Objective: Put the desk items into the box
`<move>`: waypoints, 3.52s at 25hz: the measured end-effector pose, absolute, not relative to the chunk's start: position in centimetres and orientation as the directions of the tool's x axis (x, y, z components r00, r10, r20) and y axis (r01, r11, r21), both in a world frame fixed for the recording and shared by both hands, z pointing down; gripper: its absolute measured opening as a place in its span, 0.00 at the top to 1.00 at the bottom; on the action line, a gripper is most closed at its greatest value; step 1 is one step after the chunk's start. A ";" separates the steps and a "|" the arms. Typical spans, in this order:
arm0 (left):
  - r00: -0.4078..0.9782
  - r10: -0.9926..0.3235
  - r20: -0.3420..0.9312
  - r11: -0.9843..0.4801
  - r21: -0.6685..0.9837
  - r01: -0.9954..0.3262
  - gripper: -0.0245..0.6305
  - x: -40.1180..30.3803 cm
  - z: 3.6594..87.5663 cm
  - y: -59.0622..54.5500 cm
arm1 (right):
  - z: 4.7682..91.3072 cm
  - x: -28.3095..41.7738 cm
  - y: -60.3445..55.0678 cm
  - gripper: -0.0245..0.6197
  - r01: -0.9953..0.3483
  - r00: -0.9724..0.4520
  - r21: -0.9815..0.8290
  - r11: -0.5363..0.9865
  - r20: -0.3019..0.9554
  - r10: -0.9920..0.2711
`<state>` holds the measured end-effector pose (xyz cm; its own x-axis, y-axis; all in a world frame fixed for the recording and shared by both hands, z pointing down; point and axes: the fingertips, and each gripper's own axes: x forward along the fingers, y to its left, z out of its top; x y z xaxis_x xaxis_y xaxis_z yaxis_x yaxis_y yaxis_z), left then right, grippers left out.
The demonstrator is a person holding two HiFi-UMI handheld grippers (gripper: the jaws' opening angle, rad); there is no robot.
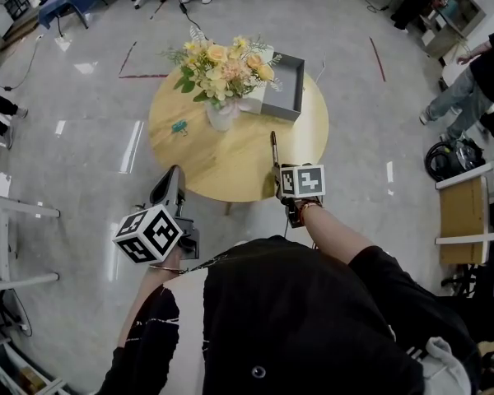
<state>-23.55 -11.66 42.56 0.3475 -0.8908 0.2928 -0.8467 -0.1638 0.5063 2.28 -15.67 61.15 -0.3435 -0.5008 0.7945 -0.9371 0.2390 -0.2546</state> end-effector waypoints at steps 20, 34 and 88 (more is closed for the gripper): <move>0.353 -0.885 0.304 -0.155 0.523 -0.838 0.95 -24.0 43.6 -11.9 | 61.6 3.1 -15.7 0.86 -0.965 -0.247 -0.172 0.197 0.843 -0.478; 0.400 -0.852 0.337 -0.178 0.533 -0.827 0.95 -21.6 45.3 -12.8 | 61.4 3.5 -15.4 0.86 -0.952 -0.305 -0.275 0.133 0.833 -0.461; 0.533 -0.786 0.314 -0.339 0.501 -0.796 0.95 -13.2 45.2 -17.3 | 48.9 9.5 -18.0 0.86 -0.847 -0.341 -0.531 0.015 0.521 -0.783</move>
<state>-13.16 -17.28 45.22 0.5326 -0.7860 0.3138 -0.7960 -0.3394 0.5012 9.48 -17.97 48.94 -0.3410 -0.7826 0.5208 -0.8469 0.0153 -0.5315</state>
